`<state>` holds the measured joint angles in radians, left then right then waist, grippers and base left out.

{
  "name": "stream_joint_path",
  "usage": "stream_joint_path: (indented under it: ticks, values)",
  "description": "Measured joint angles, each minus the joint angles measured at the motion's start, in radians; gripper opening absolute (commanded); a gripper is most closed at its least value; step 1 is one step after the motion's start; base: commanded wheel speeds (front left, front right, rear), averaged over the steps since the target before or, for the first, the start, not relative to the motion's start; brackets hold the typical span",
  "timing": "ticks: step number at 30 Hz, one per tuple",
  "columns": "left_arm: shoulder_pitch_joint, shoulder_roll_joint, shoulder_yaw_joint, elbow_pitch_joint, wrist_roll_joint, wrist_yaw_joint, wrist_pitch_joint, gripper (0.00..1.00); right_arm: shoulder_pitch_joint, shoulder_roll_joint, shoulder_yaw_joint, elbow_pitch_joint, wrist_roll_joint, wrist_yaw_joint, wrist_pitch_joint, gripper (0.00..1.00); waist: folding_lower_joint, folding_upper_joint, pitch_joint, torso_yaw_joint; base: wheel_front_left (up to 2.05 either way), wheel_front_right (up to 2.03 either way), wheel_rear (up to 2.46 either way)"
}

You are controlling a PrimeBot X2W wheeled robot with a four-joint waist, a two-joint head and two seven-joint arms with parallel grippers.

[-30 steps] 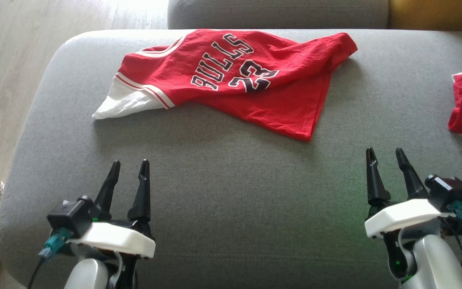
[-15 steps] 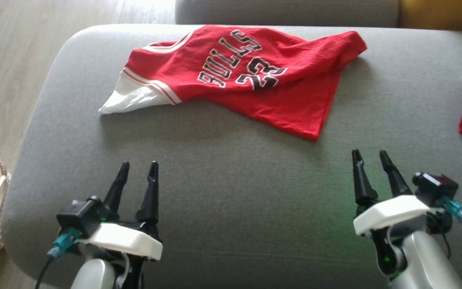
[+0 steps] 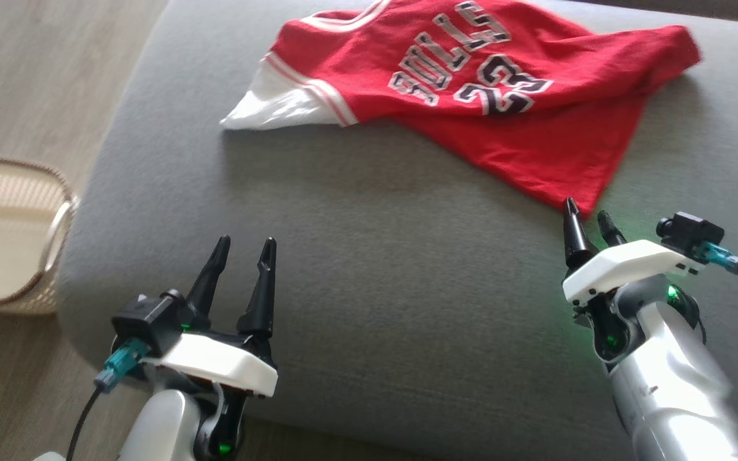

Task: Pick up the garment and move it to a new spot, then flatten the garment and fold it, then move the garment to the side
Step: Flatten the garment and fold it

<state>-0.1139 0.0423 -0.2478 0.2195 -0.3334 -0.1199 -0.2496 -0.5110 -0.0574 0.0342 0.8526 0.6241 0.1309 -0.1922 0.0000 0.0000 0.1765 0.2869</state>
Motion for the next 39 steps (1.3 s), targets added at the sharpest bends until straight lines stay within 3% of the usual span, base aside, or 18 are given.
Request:
stream_joint_path:
  ticks: [5, 11, 12, 13, 14, 20, 32, 39]
  values:
    - [0.0, 0.0, -0.002, 0.006, -0.004, 0.001, 0.0, 1.0, -0.091, -0.007, 0.025, 0.146, 0.023, 0.0, -0.034, 1.0, 0.0, 0.0, 0.024, 0.058, 0.0, 0.0, 0.0]
    - [0.0, 0.0, -0.002, 0.007, -0.004, 0.004, 0.0, 1.0, -0.151, -0.009, 0.067, 0.229, 0.039, 0.0, -0.056, 1.0, 0.0, 0.0, 0.027, 0.07, 0.0, 0.0, 0.0]
    - [0.0, 0.0, -0.002, 0.007, -0.005, 0.006, 0.0, 1.0, -0.158, -0.009, 0.072, 0.24, 0.039, 0.0, -0.056, 0.96, 0.0, 0.0, 0.028, 0.07, 0.0, 0.0, 0.0]
    - [0.0, 0.0, -0.002, 0.007, -0.005, 0.006, 0.0, 1.0, -0.164, -0.01, 0.078, 0.249, 0.039, 0.0, -0.061, 0.44, 0.0, 0.0, 0.029, 0.069, 0.0, 0.0, 0.0]
    - [0.0, 0.0, -0.003, 0.007, -0.005, 0.006, 0.0, 1.0, -0.172, -0.01, 0.085, 0.258, 0.038, 0.0, -0.063, 0.0, 0.0, 0.0, 0.03, 0.067, 0.0, 0.0, 0.0]
    - [0.0, 0.0, -0.003, 0.007, -0.005, 0.007, 0.0, 1.0, -0.181, -0.009, 0.076, 0.262, 0.001, 0.0, -0.063, 0.0, 0.0, 0.0, 0.027, 0.047, 0.0, 0.0, 0.0]
    - [0.003, 0.0, 0.021, 0.011, -0.004, 0.007, 0.0, 1.0, -0.076, -0.007, 0.087, 0.105, -0.176, 0.0, -0.063, 0.0, 0.0, 0.0, -0.029, -0.019, 0.0, 0.0, 0.0]
    - [0.031, 0.0, 0.055, 0.008, 0.0, 0.007, 0.0, 1.0, 0.001, -0.009, 0.005, 0.006, -0.288, 0.0, -0.043, 0.0, 0.0, 0.0, -0.077, -0.077, 0.0, 0.0, 0.0]
